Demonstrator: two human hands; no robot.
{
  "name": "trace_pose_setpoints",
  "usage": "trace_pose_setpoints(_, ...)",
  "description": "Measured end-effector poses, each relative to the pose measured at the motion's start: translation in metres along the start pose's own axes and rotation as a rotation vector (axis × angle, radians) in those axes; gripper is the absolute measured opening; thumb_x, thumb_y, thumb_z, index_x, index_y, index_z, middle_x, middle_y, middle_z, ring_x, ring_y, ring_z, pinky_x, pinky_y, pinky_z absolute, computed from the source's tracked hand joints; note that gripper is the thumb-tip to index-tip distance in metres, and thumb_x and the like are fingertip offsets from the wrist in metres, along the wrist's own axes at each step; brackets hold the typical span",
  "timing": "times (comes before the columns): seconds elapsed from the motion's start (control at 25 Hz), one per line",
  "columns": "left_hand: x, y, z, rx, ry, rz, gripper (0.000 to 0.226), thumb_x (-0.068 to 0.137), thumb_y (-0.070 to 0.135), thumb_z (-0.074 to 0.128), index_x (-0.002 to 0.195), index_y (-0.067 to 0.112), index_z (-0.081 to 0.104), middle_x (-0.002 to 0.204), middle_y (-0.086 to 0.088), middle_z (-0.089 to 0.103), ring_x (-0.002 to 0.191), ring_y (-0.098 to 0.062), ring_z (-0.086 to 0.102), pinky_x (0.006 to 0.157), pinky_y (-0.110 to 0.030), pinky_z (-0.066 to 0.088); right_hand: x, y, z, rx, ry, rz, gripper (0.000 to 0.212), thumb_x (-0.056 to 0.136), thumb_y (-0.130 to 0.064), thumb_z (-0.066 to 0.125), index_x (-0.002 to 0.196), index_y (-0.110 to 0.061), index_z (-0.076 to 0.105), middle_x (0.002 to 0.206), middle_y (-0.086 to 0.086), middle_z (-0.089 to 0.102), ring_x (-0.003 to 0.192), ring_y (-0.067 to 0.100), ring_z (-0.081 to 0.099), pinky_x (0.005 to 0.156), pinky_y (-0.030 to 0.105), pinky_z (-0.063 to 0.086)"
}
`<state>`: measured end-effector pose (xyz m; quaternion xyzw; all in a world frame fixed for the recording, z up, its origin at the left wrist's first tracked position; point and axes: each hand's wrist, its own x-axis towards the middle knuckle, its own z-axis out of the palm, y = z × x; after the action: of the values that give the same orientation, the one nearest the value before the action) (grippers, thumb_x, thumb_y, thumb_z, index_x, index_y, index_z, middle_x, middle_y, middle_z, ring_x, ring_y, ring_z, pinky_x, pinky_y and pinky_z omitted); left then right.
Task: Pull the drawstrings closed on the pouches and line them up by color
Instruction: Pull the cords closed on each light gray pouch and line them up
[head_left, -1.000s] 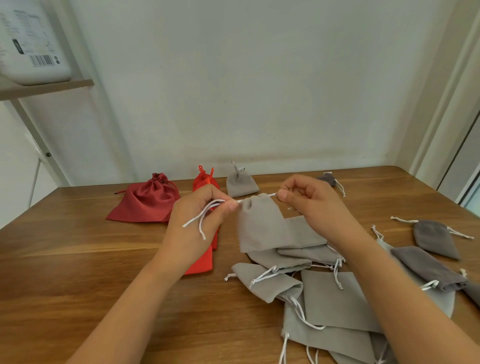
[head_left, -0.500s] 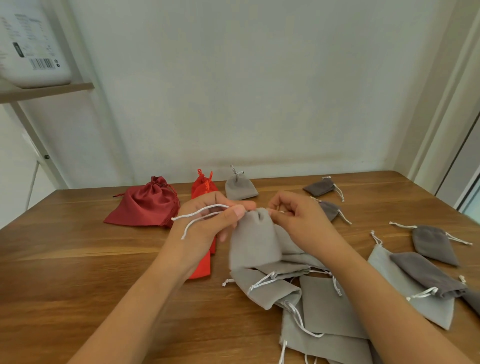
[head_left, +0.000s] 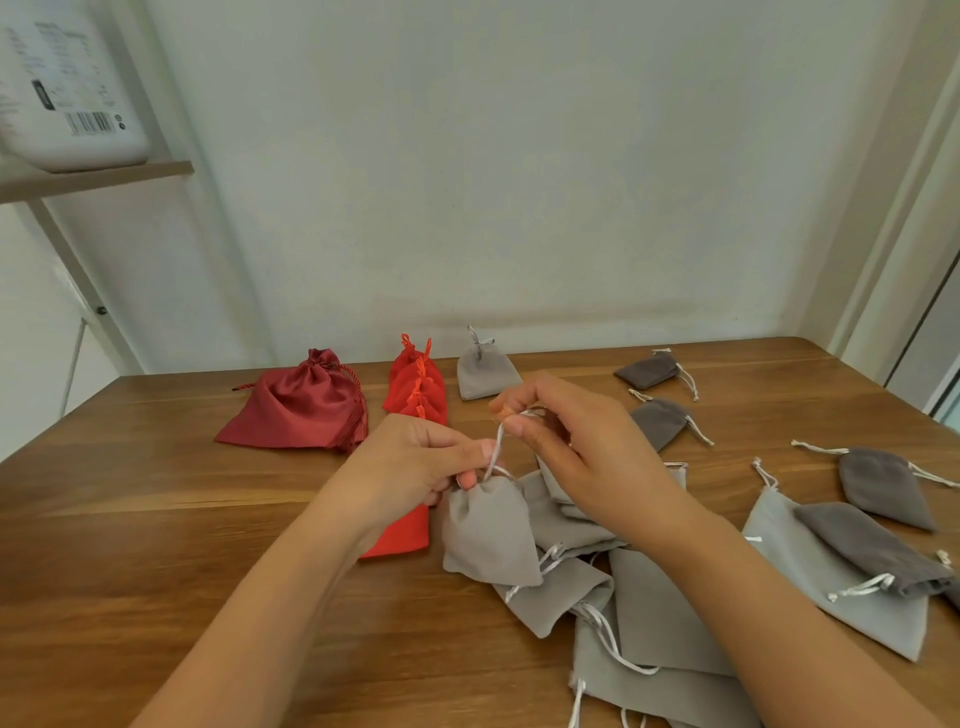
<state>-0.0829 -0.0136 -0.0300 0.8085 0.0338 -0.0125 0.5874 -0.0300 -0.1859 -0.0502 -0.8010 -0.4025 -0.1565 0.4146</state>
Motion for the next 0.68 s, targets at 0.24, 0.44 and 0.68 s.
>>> trace_pose_setpoints(0.24,-0.005,0.003,-0.001,0.124,-0.160,0.139,0.027,0.087,0.021,0.065,0.060,0.019,0.071,0.057,0.007,0.061,0.055,-0.008,0.047,0.056,-0.019,0.040,-0.001,-0.010,0.004,0.077,-0.067,0.117,0.006,0.098,-0.021,0.049,0.093,-0.024,0.048,0.062,-0.012,0.057,0.063,-0.001,0.059,0.053,0.011,0.039)
trace_pose_setpoints(0.44,-0.005,0.003,0.003,0.112,-0.097,0.137,0.027,0.081,0.026,0.070,0.054,0.023,0.072,0.053,0.005,0.059,0.051,-0.006,0.045,0.053,-0.019,0.038,0.000,-0.011,0.006,0.176,-0.003,0.158,0.003,0.094,-0.026,0.057,0.094,-0.027,0.055,0.062,-0.013,0.060,0.054,0.000,0.055,0.054,0.011,0.038)
trace_pose_setpoints(0.68,0.001,-0.002,0.002,-0.069,0.043,0.054,0.027,0.085,0.023,0.066,0.061,0.013,0.074,0.054,0.004,0.057,0.051,-0.006,0.042,0.048,-0.017,0.034,0.003,-0.008,-0.010,0.012,0.135,-0.004,0.031,0.078,-0.029,0.076,0.106,-0.020,0.067,0.097,-0.024,0.053,0.080,-0.012,0.050,0.070,0.005,0.036)
